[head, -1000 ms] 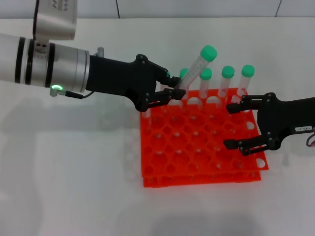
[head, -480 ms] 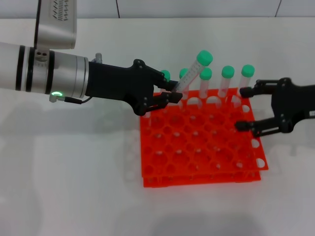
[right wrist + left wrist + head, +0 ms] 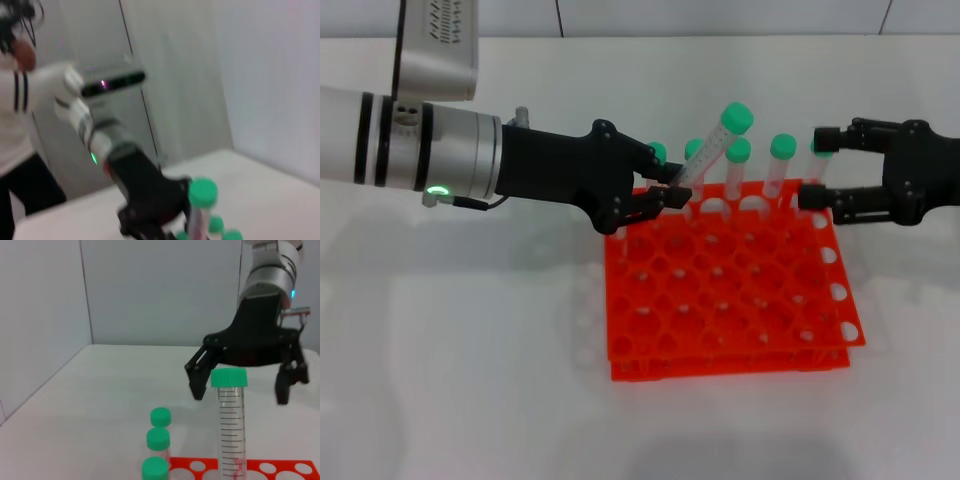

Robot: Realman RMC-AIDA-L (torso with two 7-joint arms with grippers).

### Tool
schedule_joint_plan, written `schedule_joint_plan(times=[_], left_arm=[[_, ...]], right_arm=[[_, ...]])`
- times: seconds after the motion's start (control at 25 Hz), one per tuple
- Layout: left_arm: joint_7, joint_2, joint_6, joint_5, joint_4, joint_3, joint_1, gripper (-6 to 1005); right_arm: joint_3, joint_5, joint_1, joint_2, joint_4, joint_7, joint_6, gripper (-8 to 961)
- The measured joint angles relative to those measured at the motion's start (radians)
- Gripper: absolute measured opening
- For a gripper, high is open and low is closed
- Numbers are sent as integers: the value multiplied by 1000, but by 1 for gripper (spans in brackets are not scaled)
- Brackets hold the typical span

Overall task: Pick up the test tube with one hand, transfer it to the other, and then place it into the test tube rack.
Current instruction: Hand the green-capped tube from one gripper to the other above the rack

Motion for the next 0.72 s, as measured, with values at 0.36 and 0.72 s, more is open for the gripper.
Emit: schedule_joint_plan(times=[0.36,0.72], left_arm=[[3,-6,-2,-6,5,-1,-1,226],[4,-9,-2,-6,6,4,-3,229]], right_arm=[[-6,142,35,16,263,-205,4,859],[-8,286,51,27,445,-423,52,847]])
